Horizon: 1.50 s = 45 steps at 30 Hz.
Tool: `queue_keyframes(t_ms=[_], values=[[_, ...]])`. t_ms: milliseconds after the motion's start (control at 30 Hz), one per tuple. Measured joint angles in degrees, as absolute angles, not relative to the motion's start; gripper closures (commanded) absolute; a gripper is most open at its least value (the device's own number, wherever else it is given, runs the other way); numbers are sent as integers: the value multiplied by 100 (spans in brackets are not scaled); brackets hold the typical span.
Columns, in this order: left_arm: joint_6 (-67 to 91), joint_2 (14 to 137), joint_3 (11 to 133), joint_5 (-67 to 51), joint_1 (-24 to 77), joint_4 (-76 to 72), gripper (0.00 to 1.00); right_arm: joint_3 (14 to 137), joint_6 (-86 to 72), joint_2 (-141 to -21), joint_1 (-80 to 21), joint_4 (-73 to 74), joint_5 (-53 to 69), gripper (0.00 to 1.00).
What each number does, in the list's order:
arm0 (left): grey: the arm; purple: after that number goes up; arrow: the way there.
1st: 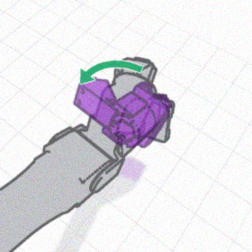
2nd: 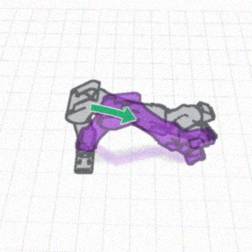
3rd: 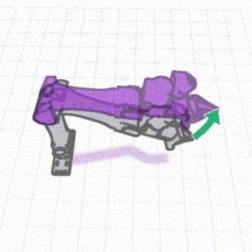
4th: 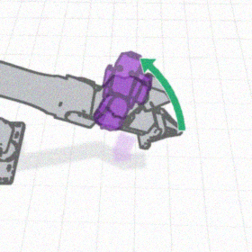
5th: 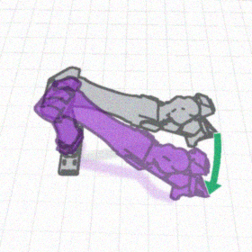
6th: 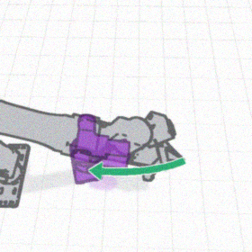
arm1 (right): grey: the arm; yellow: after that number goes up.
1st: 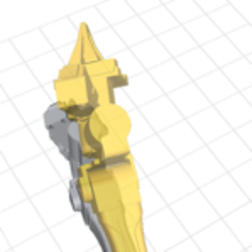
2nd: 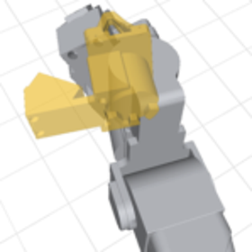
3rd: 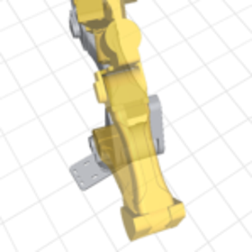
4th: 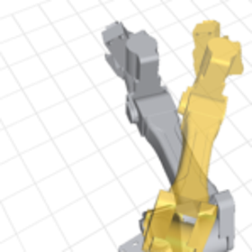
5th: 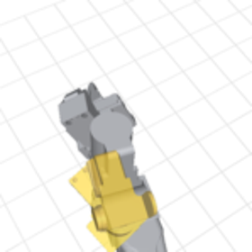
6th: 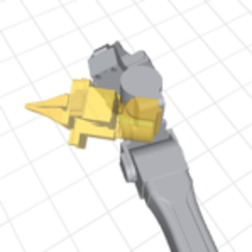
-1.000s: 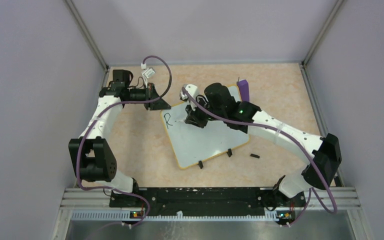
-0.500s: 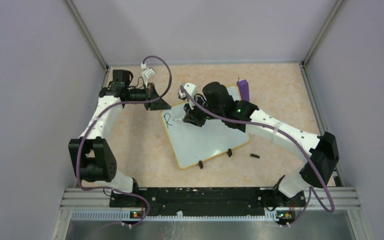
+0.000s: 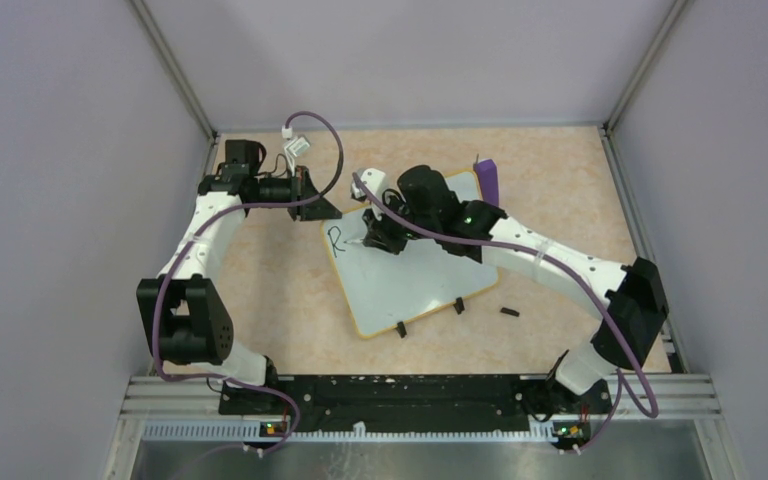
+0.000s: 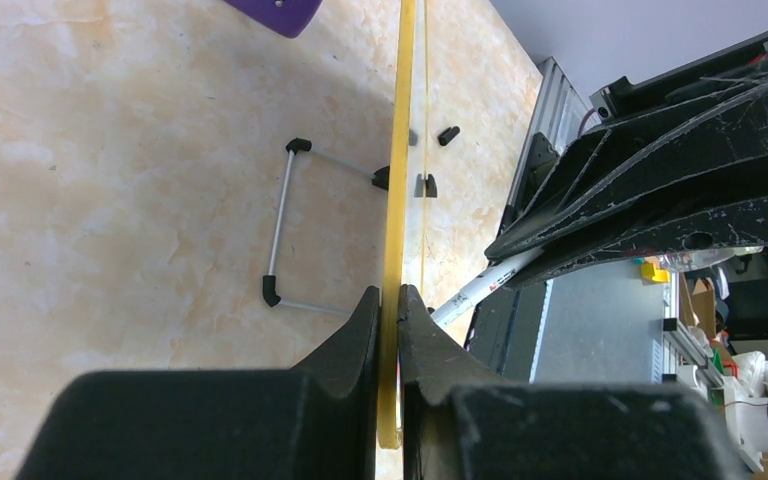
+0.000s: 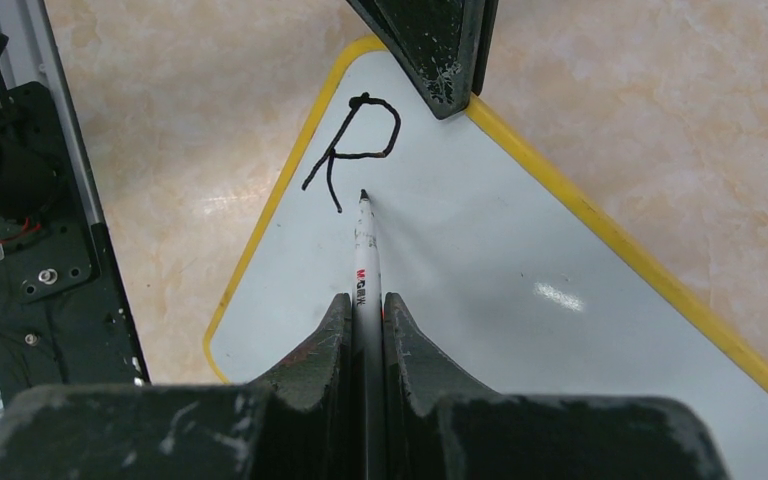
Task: Write a sentence on the whiteboard
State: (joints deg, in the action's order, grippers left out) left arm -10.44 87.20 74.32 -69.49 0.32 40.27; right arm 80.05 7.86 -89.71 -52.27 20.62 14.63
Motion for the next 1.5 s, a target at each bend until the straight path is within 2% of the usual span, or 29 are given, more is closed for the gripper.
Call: queue_keyframes(t_ms=[833, 1500], values=[[-1044, 8715, 7413, -6901, 32, 3948, 100, 8031, 790, -8906, -5024, 2075, 1404, 100], [-1046, 8715, 7413, -6866, 32, 3946, 100, 7686, 797, -8899, -5249, 2097, 1527, 100]])
